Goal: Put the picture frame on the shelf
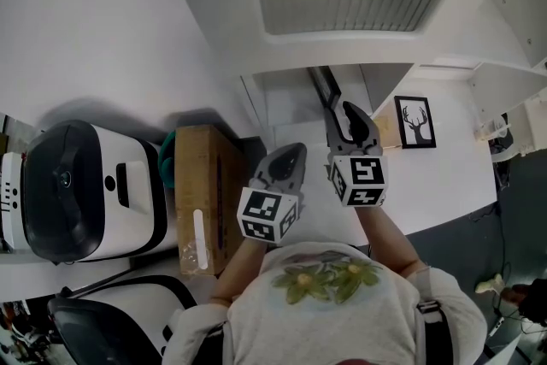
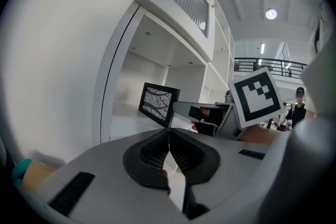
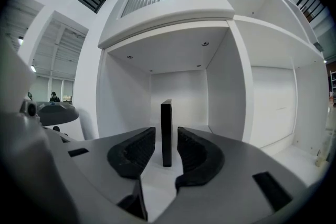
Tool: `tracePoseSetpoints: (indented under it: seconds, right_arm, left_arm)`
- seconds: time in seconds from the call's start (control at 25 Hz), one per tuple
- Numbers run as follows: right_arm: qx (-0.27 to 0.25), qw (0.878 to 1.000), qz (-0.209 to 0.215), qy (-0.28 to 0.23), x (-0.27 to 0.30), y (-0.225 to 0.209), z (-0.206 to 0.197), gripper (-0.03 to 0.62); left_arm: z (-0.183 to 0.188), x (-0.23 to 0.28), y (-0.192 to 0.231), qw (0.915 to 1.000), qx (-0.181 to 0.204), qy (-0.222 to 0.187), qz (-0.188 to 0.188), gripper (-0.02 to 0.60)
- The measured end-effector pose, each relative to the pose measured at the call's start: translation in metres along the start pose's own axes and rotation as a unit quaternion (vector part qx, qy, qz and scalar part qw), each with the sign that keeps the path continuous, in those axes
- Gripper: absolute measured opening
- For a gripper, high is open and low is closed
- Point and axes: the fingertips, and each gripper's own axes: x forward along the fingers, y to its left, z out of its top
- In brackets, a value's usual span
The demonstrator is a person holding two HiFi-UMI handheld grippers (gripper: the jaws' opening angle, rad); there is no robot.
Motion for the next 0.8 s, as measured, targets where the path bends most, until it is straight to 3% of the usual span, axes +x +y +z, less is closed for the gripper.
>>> tracePoseSetpoints:
  seconds: [0.12, 0.32, 0.64, 0.8]
  right_arm:
    - [0.001, 1.0, 0.0, 0.006, -0.01, 0.002, -0.005, 0.133]
    - [0.0, 1.0, 0.004, 0.009, -0.026, 0.007, -0.008, 0.053]
    - [0.039, 0.996, 0.077, 0.012, -0.049, 0.03, -0.024, 0.032]
    - [0.043, 0.995, 0.093, 0.016, -0.062, 0.038, -0.031, 0.032]
  left_arm:
    - [-0.001, -0.001, -0.002, 1.0, 0.002, 0.0, -0.002, 0.029]
    - [0.001, -0.004, -0.007, 1.0, 0.006, -0.001, -0.007, 0.029]
    - [0.001, -0.009, -0.02, 0.9998, 0.012, -0.004, -0.014, 0.029]
    - [-0.001, -0.012, -0.026, 0.9997, 0.016, -0.004, -0.018, 0.029]
